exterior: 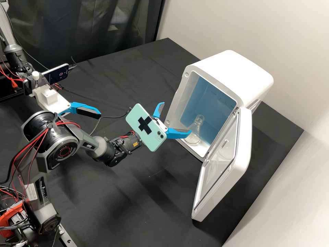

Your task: Take the flask out of the incubator

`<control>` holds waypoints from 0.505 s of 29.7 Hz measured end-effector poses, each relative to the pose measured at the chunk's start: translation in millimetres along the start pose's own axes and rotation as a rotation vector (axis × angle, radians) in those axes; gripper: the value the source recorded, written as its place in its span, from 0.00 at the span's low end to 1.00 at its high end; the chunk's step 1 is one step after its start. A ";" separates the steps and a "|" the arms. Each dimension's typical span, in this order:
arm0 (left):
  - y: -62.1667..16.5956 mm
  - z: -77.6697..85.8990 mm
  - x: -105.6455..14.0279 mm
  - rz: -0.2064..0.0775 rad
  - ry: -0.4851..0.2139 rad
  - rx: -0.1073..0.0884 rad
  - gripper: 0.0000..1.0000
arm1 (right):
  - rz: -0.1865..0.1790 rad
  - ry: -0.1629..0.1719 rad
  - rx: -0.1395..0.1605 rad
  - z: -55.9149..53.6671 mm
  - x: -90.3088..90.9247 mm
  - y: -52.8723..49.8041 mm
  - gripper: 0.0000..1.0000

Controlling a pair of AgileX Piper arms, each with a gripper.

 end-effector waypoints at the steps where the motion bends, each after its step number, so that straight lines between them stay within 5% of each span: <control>1: 0.0 0.0 0.0 0.000 0.000 0.000 1.00 | 0.000 0.000 0.000 0.0 0.0 0.0 1.00; 15: -1.1 -0.2 -0.8 -0.005 -0.004 0.005 1.00 | 0.000 0.000 0.000 0.0 0.0 0.0 1.00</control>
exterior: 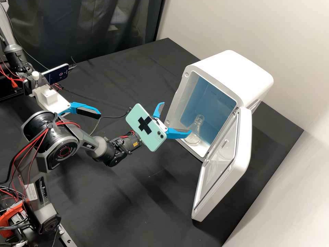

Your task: Take the flask out of the incubator

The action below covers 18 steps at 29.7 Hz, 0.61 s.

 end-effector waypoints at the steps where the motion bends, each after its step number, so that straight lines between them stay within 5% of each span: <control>1: -1.3 -0.4 -1.0 -0.006 -0.002 0.003 1.00 | 0.000 0.000 0.000 0.0 0.0 0.0 1.00; 6: -10.4 -14.4 -12.6 -0.031 0.017 0.012 1.00 | 0.000 0.000 0.000 0.0 0.0 0.0 1.00; 14: -17.7 -48.2 -33.3 -0.041 0.074 -0.047 1.00 | 0.000 0.000 0.000 0.0 0.0 0.0 1.00; 18: -19.8 -63.2 -44.8 -0.037 0.098 -0.061 1.00 | -0.001 -0.002 0.000 0.1 0.0 -0.1 1.00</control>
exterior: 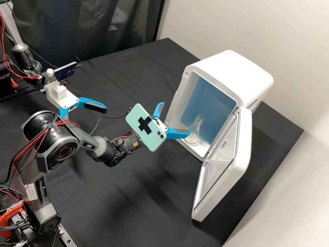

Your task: Take the flask out of the incubator

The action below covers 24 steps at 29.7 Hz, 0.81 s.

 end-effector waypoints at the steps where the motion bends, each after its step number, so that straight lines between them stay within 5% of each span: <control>1: -0.1 -3.7 -2.3 0.002 0.006 -0.005 1.00 | -0.001 -0.001 0.000 0.1 0.0 -0.1 1.00; 8: -2.1 -26.2 -18.8 0.022 0.044 -0.009 1.00 | -0.001 -0.001 0.000 0.1 0.0 -0.1 1.00; 12: -6.3 -38.4 -29.9 -0.001 0.083 -0.028 1.00 | -0.001 -0.001 0.000 0.1 0.0 -0.1 1.00; 16: -9.1 -47.9 -40.4 -0.027 0.098 -0.020 1.00 | -0.001 -0.001 0.000 0.1 0.0 -0.1 1.00; 19: -9.1 -52.8 -43.6 -0.027 0.116 -0.033 1.00 | -0.001 -0.001 0.000 0.1 0.0 -0.1 1.00; 24: -6.4 -52.6 -46.2 -0.016 0.109 -0.025 1.00 | -0.001 -0.001 0.000 0.1 0.0 -0.1 1.00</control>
